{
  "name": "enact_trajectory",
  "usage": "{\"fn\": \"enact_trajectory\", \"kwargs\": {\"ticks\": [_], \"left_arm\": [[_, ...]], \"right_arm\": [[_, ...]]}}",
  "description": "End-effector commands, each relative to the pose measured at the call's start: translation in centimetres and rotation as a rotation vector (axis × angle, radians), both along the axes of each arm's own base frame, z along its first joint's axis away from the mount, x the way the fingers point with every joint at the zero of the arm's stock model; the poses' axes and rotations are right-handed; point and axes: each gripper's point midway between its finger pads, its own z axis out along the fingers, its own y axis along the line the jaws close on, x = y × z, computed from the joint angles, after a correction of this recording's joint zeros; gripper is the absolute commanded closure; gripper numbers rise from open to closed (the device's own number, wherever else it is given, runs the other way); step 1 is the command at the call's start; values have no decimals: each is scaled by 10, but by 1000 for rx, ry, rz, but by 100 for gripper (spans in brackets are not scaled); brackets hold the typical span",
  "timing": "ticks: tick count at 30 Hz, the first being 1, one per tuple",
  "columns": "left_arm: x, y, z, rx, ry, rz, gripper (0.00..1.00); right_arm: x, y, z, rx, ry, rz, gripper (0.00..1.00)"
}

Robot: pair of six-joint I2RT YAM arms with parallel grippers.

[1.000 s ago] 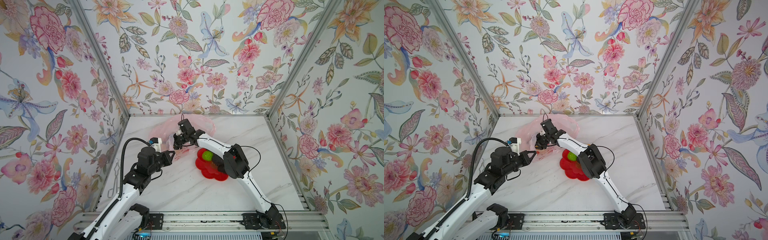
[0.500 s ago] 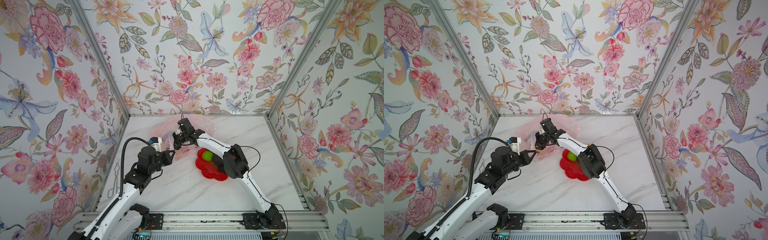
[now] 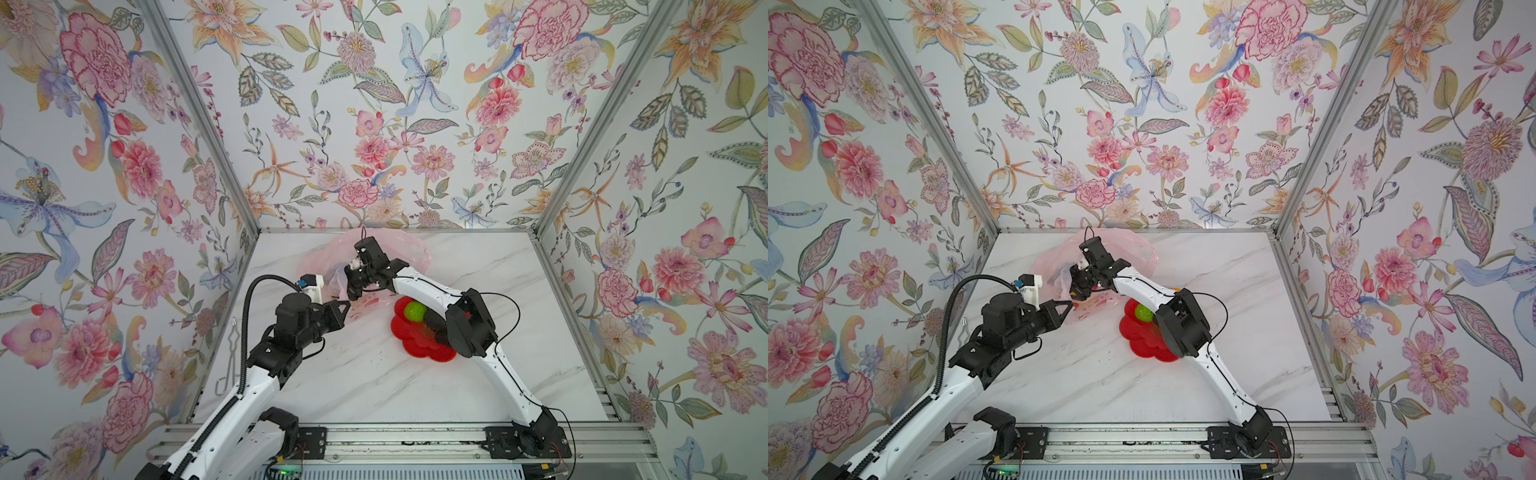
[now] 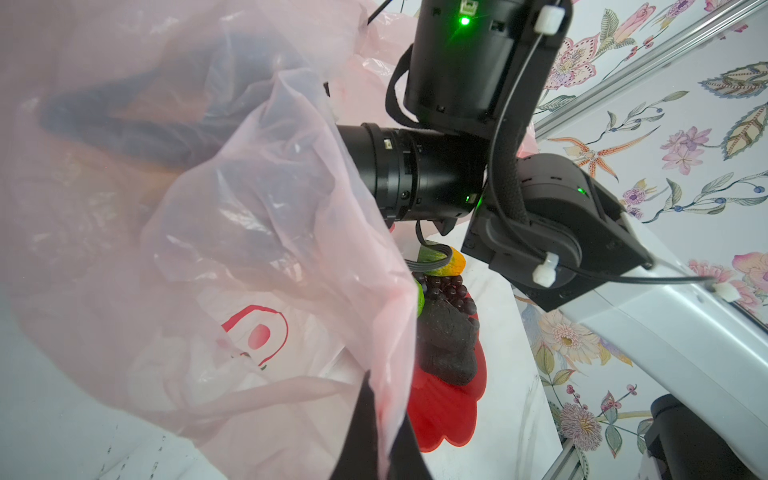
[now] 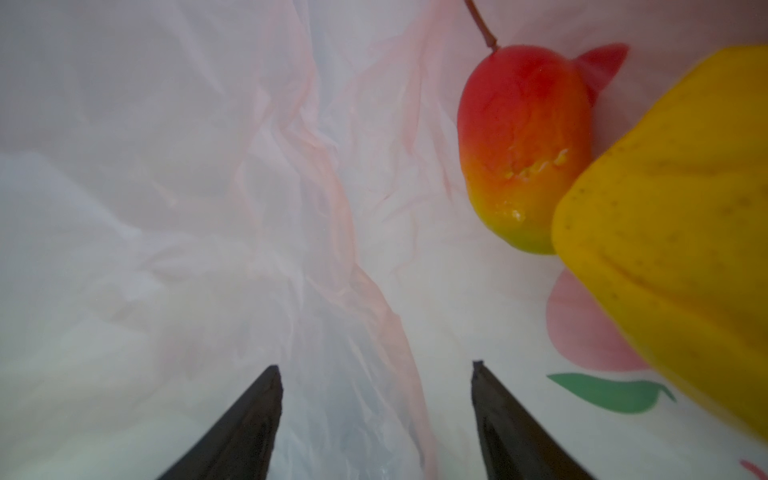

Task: Place the fruits into the plastic bag
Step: Place the fruit in the plastic bag.

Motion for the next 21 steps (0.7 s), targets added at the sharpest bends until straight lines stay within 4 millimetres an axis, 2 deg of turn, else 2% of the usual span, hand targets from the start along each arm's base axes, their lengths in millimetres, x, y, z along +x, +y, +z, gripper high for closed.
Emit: {"fn": "enact_trajectory", "kwargs": {"ticks": [1, 13, 21], "left_arm": [[0, 4, 2, 9, -10, 9, 100], [0, 5, 4, 2, -13, 22, 100], [0, 7, 6, -3, -20, 34, 100]], "right_arm": [[-3, 0, 2, -16, -24, 12, 27], [-7, -21, 7, -91, -65, 23, 27], [-12, -43, 15, -164, -113, 36, 26]]}}
